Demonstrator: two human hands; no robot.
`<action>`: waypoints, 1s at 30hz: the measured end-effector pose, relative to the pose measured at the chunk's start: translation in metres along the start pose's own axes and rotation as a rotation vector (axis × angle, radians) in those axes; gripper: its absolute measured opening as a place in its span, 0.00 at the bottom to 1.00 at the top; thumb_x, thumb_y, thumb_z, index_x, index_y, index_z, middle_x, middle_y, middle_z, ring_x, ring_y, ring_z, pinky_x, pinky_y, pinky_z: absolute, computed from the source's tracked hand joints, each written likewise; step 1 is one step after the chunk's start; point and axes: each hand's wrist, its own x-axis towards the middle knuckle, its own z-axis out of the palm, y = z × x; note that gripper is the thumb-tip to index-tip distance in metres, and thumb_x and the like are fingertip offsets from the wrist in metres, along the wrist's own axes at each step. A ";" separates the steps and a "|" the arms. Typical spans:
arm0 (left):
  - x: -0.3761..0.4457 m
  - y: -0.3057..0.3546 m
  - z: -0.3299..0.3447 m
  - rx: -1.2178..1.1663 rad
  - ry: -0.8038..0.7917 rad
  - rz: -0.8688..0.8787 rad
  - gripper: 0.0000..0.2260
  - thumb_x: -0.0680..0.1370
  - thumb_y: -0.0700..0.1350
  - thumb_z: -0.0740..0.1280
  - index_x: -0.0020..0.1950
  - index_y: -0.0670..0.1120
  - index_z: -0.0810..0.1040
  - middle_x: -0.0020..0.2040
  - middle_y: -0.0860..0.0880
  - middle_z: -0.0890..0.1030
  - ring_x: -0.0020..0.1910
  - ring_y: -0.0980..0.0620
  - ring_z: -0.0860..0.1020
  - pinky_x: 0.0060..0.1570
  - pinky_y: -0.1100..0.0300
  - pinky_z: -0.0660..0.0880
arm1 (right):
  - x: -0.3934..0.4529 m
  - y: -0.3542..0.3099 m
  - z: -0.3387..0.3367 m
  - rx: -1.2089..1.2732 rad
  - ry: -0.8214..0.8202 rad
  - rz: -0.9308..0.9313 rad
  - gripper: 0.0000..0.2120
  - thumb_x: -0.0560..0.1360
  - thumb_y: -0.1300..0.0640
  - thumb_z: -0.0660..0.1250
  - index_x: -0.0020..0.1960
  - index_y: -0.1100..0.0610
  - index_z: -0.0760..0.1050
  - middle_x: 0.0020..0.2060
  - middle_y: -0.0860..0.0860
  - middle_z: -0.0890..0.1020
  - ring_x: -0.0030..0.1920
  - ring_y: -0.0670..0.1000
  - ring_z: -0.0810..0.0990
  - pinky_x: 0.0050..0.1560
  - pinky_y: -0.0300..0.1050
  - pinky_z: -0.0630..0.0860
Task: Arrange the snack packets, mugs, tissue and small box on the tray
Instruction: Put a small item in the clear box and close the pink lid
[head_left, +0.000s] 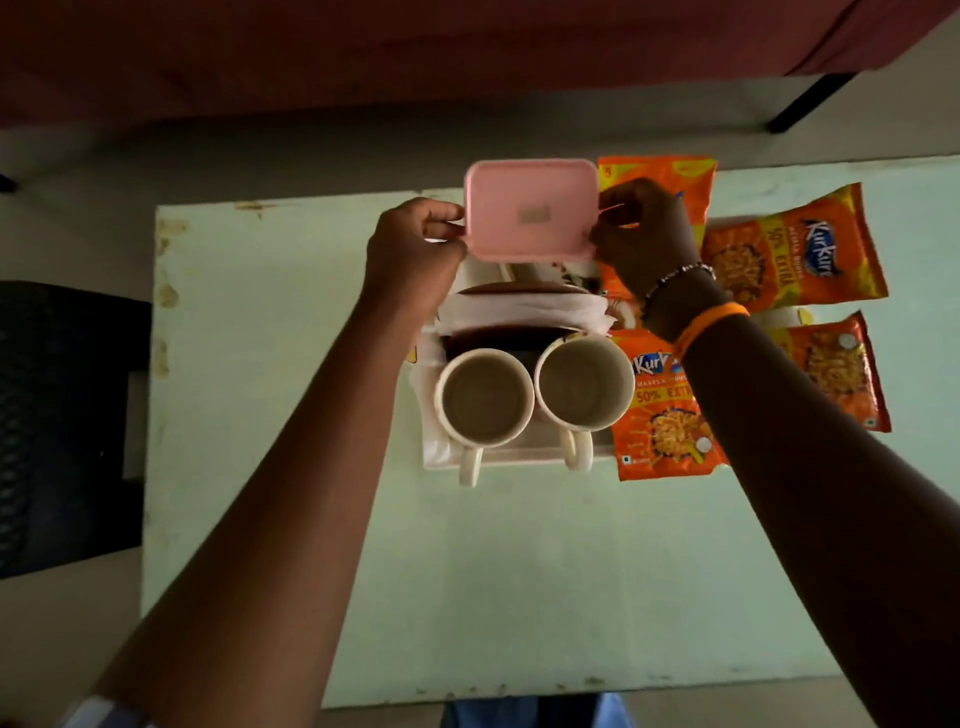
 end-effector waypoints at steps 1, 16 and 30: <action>0.004 -0.004 0.003 0.027 -0.016 -0.001 0.13 0.73 0.40 0.67 0.58 0.44 0.78 0.53 0.47 0.82 0.52 0.51 0.79 0.53 0.60 0.75 | 0.006 0.004 0.004 -0.078 -0.005 0.006 0.13 0.71 0.67 0.63 0.55 0.61 0.75 0.53 0.59 0.82 0.52 0.56 0.79 0.56 0.54 0.77; 0.005 -0.040 0.028 0.142 -0.088 -0.035 0.15 0.77 0.42 0.61 0.63 0.45 0.75 0.60 0.44 0.80 0.60 0.46 0.76 0.59 0.57 0.71 | 0.018 0.032 0.024 -0.232 -0.026 0.051 0.13 0.71 0.63 0.68 0.55 0.60 0.78 0.54 0.58 0.82 0.56 0.55 0.79 0.48 0.37 0.67; -0.083 -0.019 0.048 0.409 0.161 0.390 0.23 0.80 0.42 0.56 0.74 0.43 0.57 0.75 0.44 0.61 0.76 0.44 0.53 0.73 0.53 0.46 | -0.066 0.049 -0.025 -0.508 0.113 -0.405 0.25 0.77 0.55 0.58 0.72 0.60 0.60 0.73 0.59 0.63 0.74 0.60 0.59 0.74 0.53 0.55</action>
